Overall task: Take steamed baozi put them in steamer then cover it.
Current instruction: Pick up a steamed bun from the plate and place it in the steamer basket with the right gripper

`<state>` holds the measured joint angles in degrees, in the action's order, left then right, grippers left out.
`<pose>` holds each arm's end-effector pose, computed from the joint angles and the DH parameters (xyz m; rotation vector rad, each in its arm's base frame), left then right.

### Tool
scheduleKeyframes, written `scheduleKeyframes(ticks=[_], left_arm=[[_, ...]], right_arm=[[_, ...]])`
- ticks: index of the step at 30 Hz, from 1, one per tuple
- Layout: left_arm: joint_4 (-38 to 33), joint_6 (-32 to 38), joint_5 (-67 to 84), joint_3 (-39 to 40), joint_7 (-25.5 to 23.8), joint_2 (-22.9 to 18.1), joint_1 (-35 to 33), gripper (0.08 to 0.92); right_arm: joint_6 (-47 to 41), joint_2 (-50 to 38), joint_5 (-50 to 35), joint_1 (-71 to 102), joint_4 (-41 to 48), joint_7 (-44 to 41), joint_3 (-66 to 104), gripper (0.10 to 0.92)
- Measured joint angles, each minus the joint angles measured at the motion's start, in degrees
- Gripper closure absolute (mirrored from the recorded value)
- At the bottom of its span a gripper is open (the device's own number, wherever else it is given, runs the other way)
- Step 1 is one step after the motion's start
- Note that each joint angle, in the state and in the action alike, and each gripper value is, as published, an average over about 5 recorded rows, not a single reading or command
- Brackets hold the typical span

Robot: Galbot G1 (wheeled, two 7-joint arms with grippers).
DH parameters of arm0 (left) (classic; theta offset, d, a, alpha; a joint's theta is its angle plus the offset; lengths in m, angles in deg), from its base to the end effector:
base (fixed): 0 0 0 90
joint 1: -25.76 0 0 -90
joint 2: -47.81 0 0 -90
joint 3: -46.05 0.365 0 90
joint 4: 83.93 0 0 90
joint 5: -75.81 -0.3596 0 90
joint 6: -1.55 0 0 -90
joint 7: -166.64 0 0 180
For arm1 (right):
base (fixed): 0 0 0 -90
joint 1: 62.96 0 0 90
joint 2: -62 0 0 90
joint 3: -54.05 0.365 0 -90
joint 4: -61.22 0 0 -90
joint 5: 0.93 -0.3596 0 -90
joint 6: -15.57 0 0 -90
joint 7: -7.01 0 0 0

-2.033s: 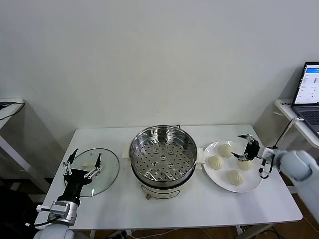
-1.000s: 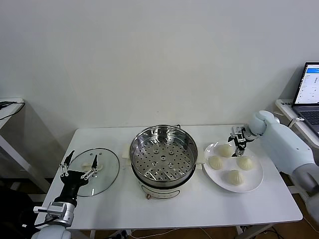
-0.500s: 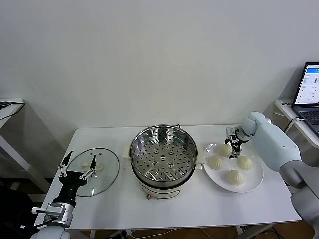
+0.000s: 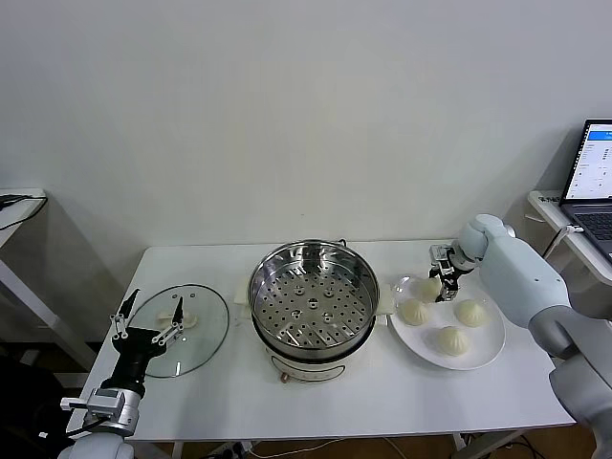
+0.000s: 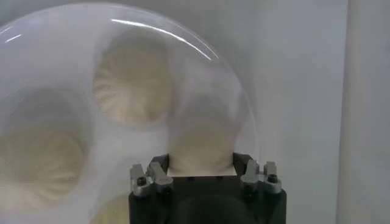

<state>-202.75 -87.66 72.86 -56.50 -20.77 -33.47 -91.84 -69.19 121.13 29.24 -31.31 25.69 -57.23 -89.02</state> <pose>0.1896 0.0967 -0.3012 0.0129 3.0790 0.4521 0.6194 -0.1941 -0.2343 1.1538 -1.3933 1.4266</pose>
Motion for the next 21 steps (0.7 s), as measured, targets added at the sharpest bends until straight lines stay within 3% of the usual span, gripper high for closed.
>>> scheduleKeyframes(ticks=[9, 21], left_arm=[[-1.0, -0.2, 0.0, -0.2, 0.1, 0.3, -0.6, 0.177], [-2.2, -0.4, 0.2, -0.9, 0.2, 0.5, -1.7, 0.177]], right_arm=[[1.7, -8.0, -9.4, -6.6, -11.7, -2.2, -8.8, 0.354], [10.8, -15.1, -20.7, -27.9, -33.6, -4.0, -29.2, 0.364]])
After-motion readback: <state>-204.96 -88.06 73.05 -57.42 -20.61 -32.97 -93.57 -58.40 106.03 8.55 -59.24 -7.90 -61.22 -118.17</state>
